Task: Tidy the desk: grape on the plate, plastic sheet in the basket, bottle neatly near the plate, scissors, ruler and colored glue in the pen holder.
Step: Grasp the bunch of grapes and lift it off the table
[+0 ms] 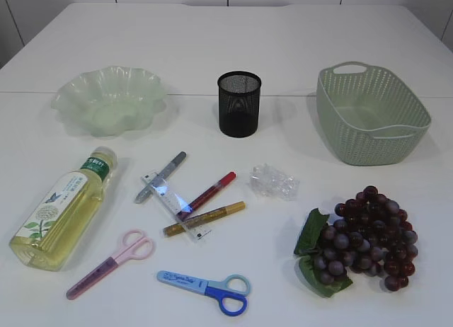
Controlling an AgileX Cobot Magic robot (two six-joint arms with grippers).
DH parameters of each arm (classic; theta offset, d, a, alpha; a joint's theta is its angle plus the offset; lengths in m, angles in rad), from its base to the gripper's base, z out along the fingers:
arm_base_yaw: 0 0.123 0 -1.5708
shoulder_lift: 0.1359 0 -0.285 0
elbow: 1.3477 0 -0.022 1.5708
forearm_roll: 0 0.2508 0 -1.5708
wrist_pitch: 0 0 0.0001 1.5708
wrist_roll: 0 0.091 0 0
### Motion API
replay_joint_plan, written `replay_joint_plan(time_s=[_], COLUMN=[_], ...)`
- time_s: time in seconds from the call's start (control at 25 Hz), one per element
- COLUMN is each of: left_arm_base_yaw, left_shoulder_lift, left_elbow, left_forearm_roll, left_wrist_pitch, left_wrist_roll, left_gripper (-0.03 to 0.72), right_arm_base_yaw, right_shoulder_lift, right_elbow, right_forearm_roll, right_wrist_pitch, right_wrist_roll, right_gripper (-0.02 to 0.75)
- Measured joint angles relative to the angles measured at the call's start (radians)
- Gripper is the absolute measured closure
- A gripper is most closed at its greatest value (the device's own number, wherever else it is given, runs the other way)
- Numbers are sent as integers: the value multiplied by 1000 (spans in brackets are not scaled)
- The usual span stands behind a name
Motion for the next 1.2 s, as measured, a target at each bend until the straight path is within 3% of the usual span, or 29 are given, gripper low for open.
replay_joint_plan(time_s=[1.2], left_arm_base_yaw=[0], left_shoulder_lift=[0], left_elbow=[0], left_forearm_roll=[0], left_wrist_pitch=[0], left_wrist_roll=[0], left_gripper=[253], right_arm_base_yaw=[0], right_shoulder_lift=[0], right_elbow=[0], right_forearm_roll=[0], right_wrist_pitch=[0], right_wrist_roll=[0], right_gripper=[319])
